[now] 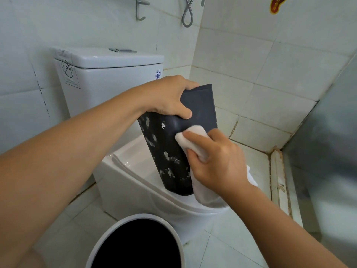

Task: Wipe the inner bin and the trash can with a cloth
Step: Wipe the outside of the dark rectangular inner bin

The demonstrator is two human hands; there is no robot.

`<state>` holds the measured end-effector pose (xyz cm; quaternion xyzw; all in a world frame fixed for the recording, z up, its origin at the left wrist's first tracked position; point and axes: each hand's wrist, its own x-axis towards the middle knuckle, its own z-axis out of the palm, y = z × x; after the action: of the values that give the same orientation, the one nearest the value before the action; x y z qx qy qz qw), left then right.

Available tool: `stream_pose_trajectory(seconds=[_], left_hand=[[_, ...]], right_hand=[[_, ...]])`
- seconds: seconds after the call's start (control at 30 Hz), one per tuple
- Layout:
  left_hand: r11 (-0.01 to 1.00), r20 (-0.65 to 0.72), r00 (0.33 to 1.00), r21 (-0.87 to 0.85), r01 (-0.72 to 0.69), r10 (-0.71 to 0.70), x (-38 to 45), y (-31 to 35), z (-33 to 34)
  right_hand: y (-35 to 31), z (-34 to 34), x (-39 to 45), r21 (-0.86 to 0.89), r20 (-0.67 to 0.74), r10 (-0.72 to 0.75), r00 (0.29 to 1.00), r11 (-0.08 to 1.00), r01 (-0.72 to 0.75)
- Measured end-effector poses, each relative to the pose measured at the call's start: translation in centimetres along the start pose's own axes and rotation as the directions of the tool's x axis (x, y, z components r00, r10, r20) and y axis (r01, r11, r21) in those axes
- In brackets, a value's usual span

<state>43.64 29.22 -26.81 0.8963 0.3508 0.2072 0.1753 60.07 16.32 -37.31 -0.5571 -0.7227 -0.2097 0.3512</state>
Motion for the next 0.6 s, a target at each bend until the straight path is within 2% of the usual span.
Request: stream_pose_trajectory(seconds=[0.2,0.3,0.37,0.43,0.6], left_hand=[[1.000,0.000,1.000,0.010,0.000,0.000,0.1,0.1,0.1],[1.000,0.019,1.000,-0.005,-0.016,0.016,0.2,0.3,0.1],[1.000,0.013,1.000,-0.011,-0.003,0.004,0.3,0.1,0.0],[1.000,0.011,1.000,-0.003,0.004,-0.004,0.3,0.2,0.0],[1.000,0.010,1.000,0.019,0.000,0.000,0.5,0.5,0.2]], right_hand=[[0.0,-0.1,0.8,-0.022,0.018,-0.036,0.999,0.999,0.037],[1.1,-0.4,-1.2,-0.021,0.115,-0.072,0.991,0.997,0.075],[1.8,-0.7,-2.6,-0.032,0.205,-0.061,0.977,0.997,0.069],[2.1,-0.8,-3.4,-0.041,0.238,-0.043,0.970,0.998,0.054],[0.9,-0.4,-0.1,-0.026,0.068,0.011,0.998,1.000,-0.009]])
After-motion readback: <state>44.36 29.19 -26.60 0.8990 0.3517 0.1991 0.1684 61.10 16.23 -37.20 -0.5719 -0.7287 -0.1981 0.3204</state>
